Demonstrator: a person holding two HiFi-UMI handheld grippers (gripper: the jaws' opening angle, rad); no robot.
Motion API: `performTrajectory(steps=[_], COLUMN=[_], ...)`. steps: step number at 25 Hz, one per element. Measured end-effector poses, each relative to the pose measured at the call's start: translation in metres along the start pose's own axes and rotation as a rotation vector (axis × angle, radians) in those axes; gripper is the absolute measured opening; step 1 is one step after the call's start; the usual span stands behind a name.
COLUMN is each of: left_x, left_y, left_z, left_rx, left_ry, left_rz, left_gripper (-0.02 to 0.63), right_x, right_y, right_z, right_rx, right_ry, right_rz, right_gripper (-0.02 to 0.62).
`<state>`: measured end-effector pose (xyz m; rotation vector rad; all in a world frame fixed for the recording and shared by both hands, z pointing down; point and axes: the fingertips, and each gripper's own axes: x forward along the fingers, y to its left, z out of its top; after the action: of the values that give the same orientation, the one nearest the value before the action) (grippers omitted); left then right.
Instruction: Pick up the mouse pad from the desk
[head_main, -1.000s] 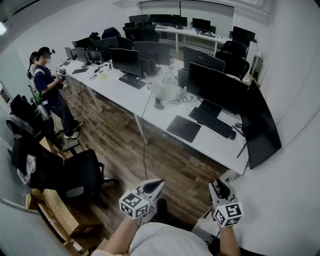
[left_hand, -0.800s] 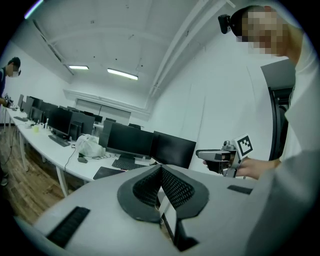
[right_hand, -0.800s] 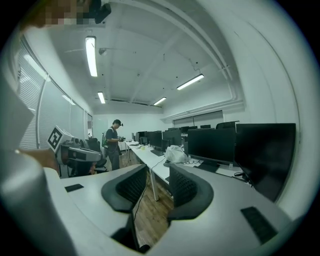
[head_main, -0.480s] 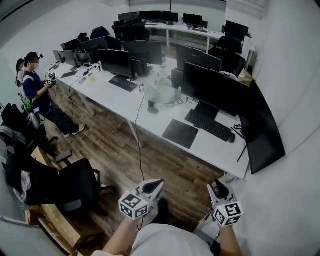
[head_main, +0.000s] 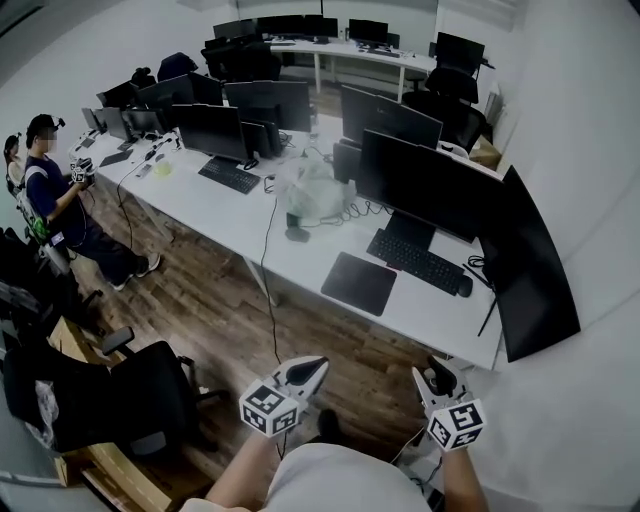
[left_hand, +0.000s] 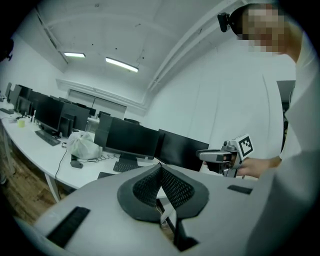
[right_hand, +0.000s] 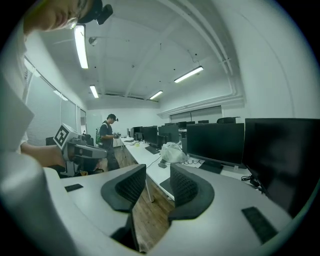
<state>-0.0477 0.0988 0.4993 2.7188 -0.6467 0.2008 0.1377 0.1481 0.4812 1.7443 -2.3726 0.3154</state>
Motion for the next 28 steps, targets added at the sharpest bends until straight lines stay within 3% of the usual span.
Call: performTrajectory(steps=[15,28], left_x=[0.02,0.048], left_y=[0.083,0.121], left_z=[0.01,0.016], left_rx=[-0.005,-0.041], left_ry=[0.037,0.047], left_rz=[-0.076,-0.059], left_gripper=[0.016,0.015], right_x=[0.079,0.127], right_y=[-0.008,-0.037], right_z=[0.013,0.015], right_rx=[0.008,0.028], right_ry=[0.024,0.052], right_rz=[-0.071,-0.082], right_gripper=[0.183,0.198])
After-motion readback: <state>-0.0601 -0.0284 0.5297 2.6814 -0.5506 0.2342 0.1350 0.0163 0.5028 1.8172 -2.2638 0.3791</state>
